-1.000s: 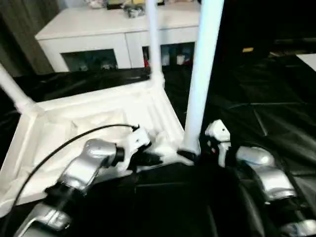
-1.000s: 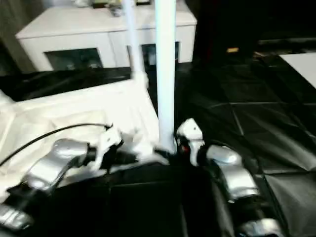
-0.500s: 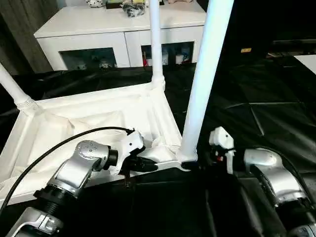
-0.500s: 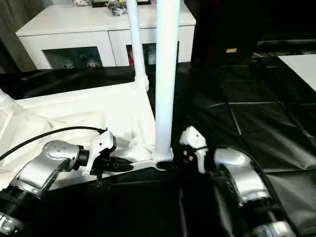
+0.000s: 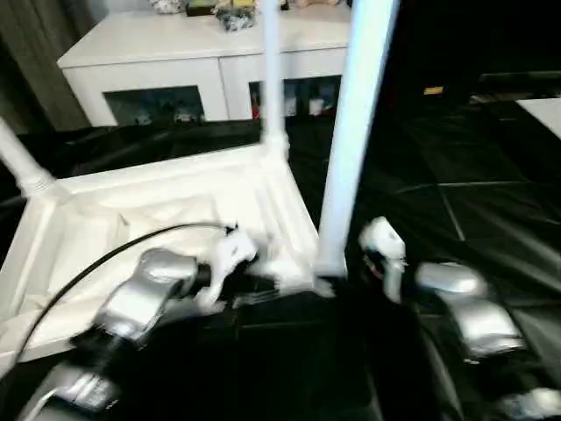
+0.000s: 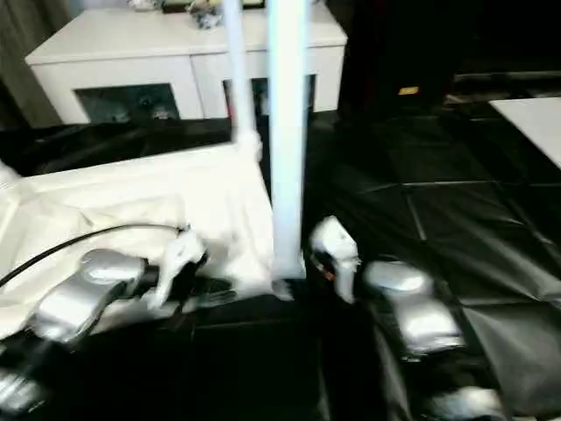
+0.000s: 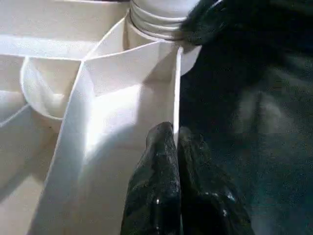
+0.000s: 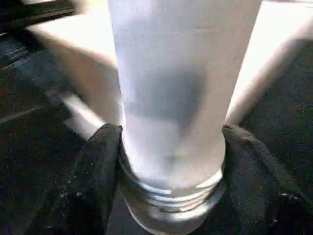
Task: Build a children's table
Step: Rotate leg to tighten
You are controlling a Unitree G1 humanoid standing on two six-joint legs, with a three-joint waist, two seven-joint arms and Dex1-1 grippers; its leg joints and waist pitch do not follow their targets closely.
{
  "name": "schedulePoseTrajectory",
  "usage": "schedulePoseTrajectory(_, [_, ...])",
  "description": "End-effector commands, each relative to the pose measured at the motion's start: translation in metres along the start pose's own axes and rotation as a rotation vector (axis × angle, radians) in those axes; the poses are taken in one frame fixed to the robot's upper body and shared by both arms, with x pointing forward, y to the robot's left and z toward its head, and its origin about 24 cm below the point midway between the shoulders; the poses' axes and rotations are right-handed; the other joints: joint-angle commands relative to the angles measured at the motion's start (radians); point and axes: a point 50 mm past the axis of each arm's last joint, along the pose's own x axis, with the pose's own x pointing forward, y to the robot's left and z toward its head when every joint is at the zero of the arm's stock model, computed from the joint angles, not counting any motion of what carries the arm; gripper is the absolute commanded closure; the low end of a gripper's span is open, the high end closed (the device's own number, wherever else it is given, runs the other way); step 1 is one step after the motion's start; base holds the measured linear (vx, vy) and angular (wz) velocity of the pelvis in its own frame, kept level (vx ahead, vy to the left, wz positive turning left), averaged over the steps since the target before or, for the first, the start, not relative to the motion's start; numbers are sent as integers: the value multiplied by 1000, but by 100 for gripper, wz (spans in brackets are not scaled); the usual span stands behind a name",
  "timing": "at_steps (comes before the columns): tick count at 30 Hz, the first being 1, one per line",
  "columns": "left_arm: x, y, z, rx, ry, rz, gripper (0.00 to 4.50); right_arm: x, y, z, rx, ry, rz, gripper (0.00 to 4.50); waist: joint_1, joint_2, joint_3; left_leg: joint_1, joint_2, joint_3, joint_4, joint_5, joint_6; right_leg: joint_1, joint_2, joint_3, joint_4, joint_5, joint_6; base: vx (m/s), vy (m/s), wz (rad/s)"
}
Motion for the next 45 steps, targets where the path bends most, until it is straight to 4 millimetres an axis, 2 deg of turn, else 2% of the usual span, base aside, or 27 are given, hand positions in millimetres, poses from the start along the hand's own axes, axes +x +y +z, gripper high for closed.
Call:
schedulePoseTrajectory(1, [6, 8, -2, -39, 11, 121, 450, 6, -2, -12, 47, 60, -130, 179, -2, -12, -52, 25, 50, -29, -83, -258, 13, 37, -51, 33, -81, -249, -239, 0, 0, 0])
schedulePoseTrajectory(3, [10, 11, -1, -64, 7, 173, 450, 11, -3, -11, 66, 51, -194, 180, -6, -10, -53, 22, 50, -31, -85, -277, 0, 38, -51, 34, -83, -253, -222, 0, 0, 0])
schedulePoseTrajectory(4, [18, 14, 1, -107, -9, 231, 450, 18, -4, -12, 102, 52, -288, 180, -6, -7, -53, 23, 50, -32, -85, -279, 0, 36, -50, 34, -82, -250, -221, 0, 0, 0])
schedulePoseTrajectory(6, [25, 18, 4, -142, -21, 295, 450, 24, -4, -14, 150, 62, -374, 180, -11, -10, -54, 23, 45, -31, -85, -285, -10, 34, -49, 34, -85, -258, -216, 0, 0, 0])
schedulePoseTrajectory(7, [30, 20, 7, -150, -27, 339, 450, 29, -3, -15, 165, 69, -425, 180, -9, -7, -55, 23, 45, -33, -85, -284, -10, 36, -51, 33, -85, -260, -214, 0, 0, 0])
schedulePoseTrajectory(8, [35, 21, 10, -143, -32, 370, 450, 34, -2, -15, 165, 75, -459, 180, -9, -6, -53, 24, 45, -31, -85, -291, -5, 30, -52, 35, -90, -268, -210, 0, 0, 0])
schedulePoseTrajectory(9, [42, 22, 16, -127, -43, 397, 450, 42, 0, -15, 159, 82, -504, 180, -8, -10, -56, 25, 44, -31, -83, -283, -5, 30, -50, 34, -90, -261, -207, 0, 0, 0])
schedulePoseTrajectory(10, [42, 22, 16, -127, -43, 397, 450, 42, 0, -15, 159, 82, -504, 180, -8, -9, -56, 25, 43, -30, -83, -279, -4, 30, -51, 35, -91, -257, -207, 0, 0, 0])
schedulePoseTrajectory(13, [47, 17, 23, -95, -62, 342, 450, 51, 7, -12, 166, 61, -449, 180, -4, -6, -57, 17, 46, -33, -84, -267, 16, 37, -54, 34, -88, -241, -199, 0, 0, 0])
schedulePoseTrajectory(14, [47, 14, 23, -77, -61, 310, 450, 51, 12, -6, 181, 0, -360, 145, -4, -7, -59, 15, 46, -32, -82, -250, 33, 40, -53, 33, -84, -204, -204, 0, 0, 0])
schedulePoseTrajectory(15, [45, 13, 22, -62, -57, 293, 450, 50, 12, -3, 171, -15, -350, 124, -4, -7, -59, 15, 46, -32, -82, -250, 33, 40, -53, 33, -84, -204, -204, 0, 0, 0])
schedulePoseTrajectory(16, [44, 13, 20, -54, -52, 282, 450, 48, 11, -2, 166, -24, -346, 108, -2, -4, -61, 12, 48, -32, -81, -223, 47, 42, -53, 32, -81, -168, -209, 0, 0, 0])
schedulePoseTrajectory(19, [38, 10, 16, -29, -43, 218, 450, 41, 5, 1, 171, -50, -304, 100, -2, -2, -63, 10, 47, -32, -78, -205, 64, 45, -54, 30, -76, -130, -226, 0, 0, 0])
schedulePoseTrajectory(20, [36, 8, 14, -30, -39, 197, 450, 38, 3, 2, 166, -55, -283, 90, -6, -6, -61, 6, 47, -32, -80, -206, 68, 47, -54, 30, -76, -134, -229, 0, 0, 0])
schedulePoseTrajectory(21, [36, 8, 14, -30, -39, 197, 450, 38, 3, 2, 166, -55, -283, 77, -6, -4, -62, 7, 49, -33, -80, -208, 68, 48, -55, 29, -76, -140, -231, 0, 0, 0])
schedulePoseTrajectory(22, [33, 7, 11, -23, -37, 176, 450, 36, 0, 3, 164, -57, -258, 77, -7, -3, -62, 11, 48, -31, -78, -212, 69, 44, -54, 30, -78, -145, -235, 0, 0, 0])
schedulePoseTrajectory(24, [25, 3, 5, 3, -45, 91, 450, 23, -2, 1, 103, -38, -128, 77, -10, -5, -62, 9, 49, -31, -78, -208, 74, 47, -53, 29, -76, -136, -242, 0, 0, 0])
schedulePoseTrajectory(26, [20, -1, 3, 20, -58, 37, 450, 16, -2, 0, 54, -19, -55, 77, -8, -2, -62, 8, 52, -32, -78, -202, 81, 48, -52, 28, -73, -117, -249, 0, 0, 0])
schedulePoseTrajectory(27, [16, -4, 2, 27, -70, 0, 450, 10, -1, -2, 32, -7, 2, 77, -5, -3, -63, 13, 54, -29, -75, -206, 83, 45, -50, 28, -72, -104, -256, 0, 0, 0])
schedulePoseTrajectory(29, [7, -10, 2, 43, -81, -77, 450, -4, 1, -4, -6, 19, 123, 77, 0, -4, -62, 12, 55, -27, -75, -194, 93, 46, -51, 29, -69, -85, -267, 0, 0, 0])
schedulePoseTrajectory(30, [4, -11, 2, 48, -78, -92, 450, -7, 1, -4, -10, 22, 145, 77, 4, -3, -62, 11, 57, -28, -75, -189, 100, 47, -51, 28, -66, -79, -269, 0, 0, 0])
schedulePoseTrajectory(31, [2, -12, 2, 50, -75, -109, 450, -9, 1, -4, -14, 21, 158, 77, 4, -4, -61, 13, 58, -26, -76, -193, 102, 43, -50, 28, -67, -87, -273, 0, 0, 0])
schedulePoseTrajectory(35, [-4, -18, 1, 34, -78, -169, 450, -14, -1, 0, -18, -1, 182, 77, 5, -5, -59, 17, 58, -25, -78, -211, 89, 39, -51, 30, -70, -119, -280, 0, 0, 0])
schedulePoseTrajectory(37, [-7, -20, 1, 32, -86, -194, 450, -17, 0, 2, -10, -10, 212, 77, 8, -4, -59, 15, 59, -26, -80, -212, 82, 41, -51, 30, -68, -123, -278, 0, 0, 0])
schedulePoseTrajectory(40, [-9, -24, -1, 28, -84, -231, 450, -20, 2, 2, 1, -13, 260, 77, 11, -4, -59, 15, 58, -25, -78, -192, 89, 41, -48, 30, -64, -82, -281, 0, 0, 0])
schedulePoseTrajectory(43, [-10, -25, -2, 28, -81, -239, 450, -21, 3, 2, 1, -10, 274, 77, 13, -5, -59, 15, 57, -25, -76, -186, 90, 41, -50, 30, -65, -83, -283, 0, 0, 0])
schedulePoseTrajectory(45, [-11, -25, -2, 31, -78, -239, 450, -24, 4, -1, 1, 10, 294, 112, 16, -3, -59, 16, 57, -25, -76, -187, 85, 42, -51, 31, -65, -95, -280, 0, 0, 0])
